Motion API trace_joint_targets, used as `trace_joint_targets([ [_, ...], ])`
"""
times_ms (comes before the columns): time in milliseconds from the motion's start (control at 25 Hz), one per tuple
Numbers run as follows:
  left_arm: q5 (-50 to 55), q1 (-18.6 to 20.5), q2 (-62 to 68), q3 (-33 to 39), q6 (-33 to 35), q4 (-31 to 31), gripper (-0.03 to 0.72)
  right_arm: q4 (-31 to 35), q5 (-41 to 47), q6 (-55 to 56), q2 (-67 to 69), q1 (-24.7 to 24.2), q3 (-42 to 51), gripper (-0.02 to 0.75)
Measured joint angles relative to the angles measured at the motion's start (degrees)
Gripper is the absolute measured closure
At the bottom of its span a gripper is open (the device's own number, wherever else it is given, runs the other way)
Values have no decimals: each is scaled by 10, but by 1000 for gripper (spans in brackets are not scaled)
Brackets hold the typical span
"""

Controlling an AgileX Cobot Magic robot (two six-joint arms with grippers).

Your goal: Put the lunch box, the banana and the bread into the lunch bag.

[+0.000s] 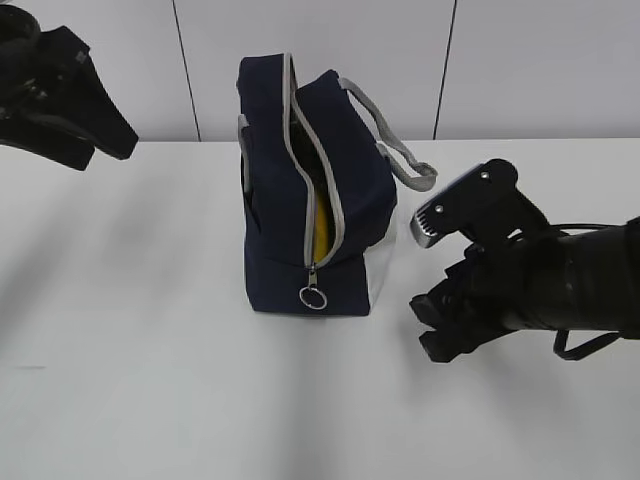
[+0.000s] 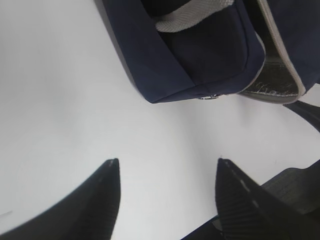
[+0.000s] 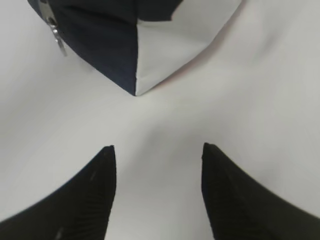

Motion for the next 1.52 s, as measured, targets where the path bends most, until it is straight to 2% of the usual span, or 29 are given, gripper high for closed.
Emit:
trace_joint_targets([
  [80, 0, 0, 0, 0, -1, 0, 254, 0, -15, 0, -7, 23, 0, 311],
  [280, 0, 0, 0, 0, -1, 0, 254, 7, -122, -9, -13, 81, 0, 315],
  [400, -1, 0, 0, 0, -3, 0, 254, 8, -126, -25, -27, 104, 0, 318],
  [600, -1, 0, 0, 0, -5, 0, 255, 8, -111, -29, -59, 111, 0, 321],
  [680, -1, 0, 0, 0, -6, 0, 255, 9, -55, -29, -68, 111, 0, 322],
  [840, -1, 0, 0, 0, -6, 0, 255, 5, 125, -29, -67, 109, 0, 323],
  [1000, 3, 0, 0, 0, -6, 0, 255, -12, 210, -6, -44, 109, 0, 342],
  [1120, 5, 0, 0, 0, -6, 0, 255, -85, 247, 69, -30, 107, 0, 336],
  [1240, 6, 0, 0, 0, -6, 0, 255, -219, 272, 196, -22, 91, 0, 332],
  [1400, 6, 0, 0, 0, -6, 0, 255, -403, 302, 370, -21, 33, 0, 331],
  [1520, 6, 0, 0, 0, -6, 0, 255, -471, 267, 461, -21, 0, 0, 331],
])
